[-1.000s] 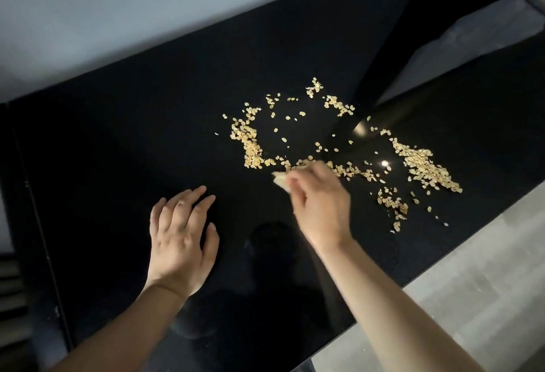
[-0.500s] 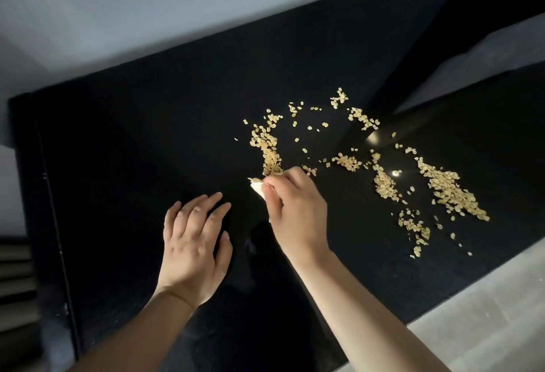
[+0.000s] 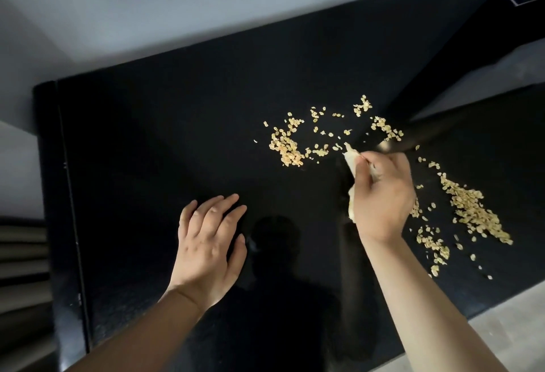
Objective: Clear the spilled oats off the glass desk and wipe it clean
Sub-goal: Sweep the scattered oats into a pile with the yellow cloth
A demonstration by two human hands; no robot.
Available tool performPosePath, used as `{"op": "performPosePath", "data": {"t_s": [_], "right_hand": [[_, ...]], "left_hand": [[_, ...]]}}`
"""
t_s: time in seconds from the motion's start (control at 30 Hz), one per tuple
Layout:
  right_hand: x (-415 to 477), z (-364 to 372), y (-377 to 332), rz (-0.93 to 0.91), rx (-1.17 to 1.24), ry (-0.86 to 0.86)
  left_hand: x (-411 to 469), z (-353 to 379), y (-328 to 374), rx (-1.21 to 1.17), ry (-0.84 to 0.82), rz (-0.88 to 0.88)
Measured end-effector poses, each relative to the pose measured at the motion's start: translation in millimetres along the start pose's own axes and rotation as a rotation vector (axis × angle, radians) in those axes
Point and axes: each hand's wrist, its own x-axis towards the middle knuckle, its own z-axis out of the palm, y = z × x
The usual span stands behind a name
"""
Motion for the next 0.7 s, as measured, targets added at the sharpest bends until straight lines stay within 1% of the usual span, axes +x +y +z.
{"op": "performPosePath", "data": {"t_s": [0.03,0.1,0.17,0.2,0.27,0.37,0.43,0.6,0.7], "right_hand": [[-6,-2,-11,-0.034,0.037,-0.011],[-21,0,-39,-0.112,0.104,-0.096],[-34,14,-67,-0.193,0.152,-0.187],[-37,24,-79,-0.226,0.164,-0.204],[-37,48,-97,-0.269,0.144,-0.198],[-30,71,-103,-0.299,0.032,-0.187],[-21,72,-92,-0.273,-0.017,-0.161],[3,46,-37,-0.090,-0.147,-0.039],[6,26,-16,0.006,-0.088,0.023]], "left_hand": [[0,-2,-1,-0.028,0.006,-0.005],[3,-8,-4,-0.088,0.040,-0.043],[6,-16,-8,-0.087,0.093,-0.118],[9,-21,-12,-0.064,0.120,-0.159],[17,-30,-22,-0.028,0.155,-0.230],[30,-39,-39,-0.004,0.143,-0.288],[37,-39,-47,0.016,0.113,-0.294],[59,-26,-61,0.090,0.051,-0.247],[65,-19,-65,0.131,0.043,-0.230]]}}
